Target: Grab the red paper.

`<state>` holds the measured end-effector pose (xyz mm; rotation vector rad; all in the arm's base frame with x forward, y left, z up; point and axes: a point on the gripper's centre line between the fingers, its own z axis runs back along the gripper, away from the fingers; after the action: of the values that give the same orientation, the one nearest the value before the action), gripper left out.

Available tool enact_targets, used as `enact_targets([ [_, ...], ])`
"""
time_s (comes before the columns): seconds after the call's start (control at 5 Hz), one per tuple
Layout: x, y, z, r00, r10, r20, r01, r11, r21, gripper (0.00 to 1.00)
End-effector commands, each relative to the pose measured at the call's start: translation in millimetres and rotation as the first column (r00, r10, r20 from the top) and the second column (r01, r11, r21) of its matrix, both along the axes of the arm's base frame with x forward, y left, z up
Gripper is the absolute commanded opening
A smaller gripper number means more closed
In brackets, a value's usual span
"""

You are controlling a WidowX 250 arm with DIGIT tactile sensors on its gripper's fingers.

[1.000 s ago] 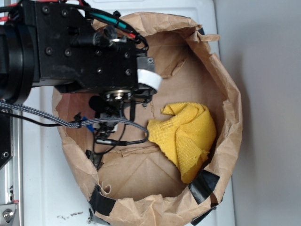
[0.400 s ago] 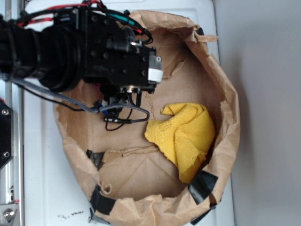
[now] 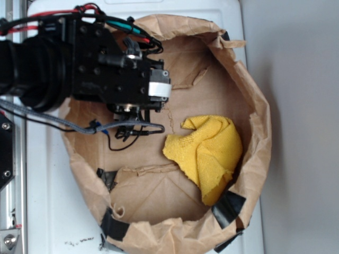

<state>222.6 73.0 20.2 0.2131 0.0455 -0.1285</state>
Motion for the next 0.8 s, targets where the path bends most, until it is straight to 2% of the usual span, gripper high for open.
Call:
enact_targets([
  [0.0,11.8,-6.7,76.5,0.994,-0.011,0.105,0.027,0.989,-0.147,0.0],
  [0.2,19.2,-8.5,126.5,0.989,0.012,0.148,0.024,0.969,-0.244,0.0],
  [0.4,23.6,-5.3,144.8,0.989,0.021,0.149,0.024,0.955,-0.297,0.0],
  [0.6,26.0,-4.7,135.7,0.991,0.019,0.13,0.019,0.959,-0.284,0.51],
])
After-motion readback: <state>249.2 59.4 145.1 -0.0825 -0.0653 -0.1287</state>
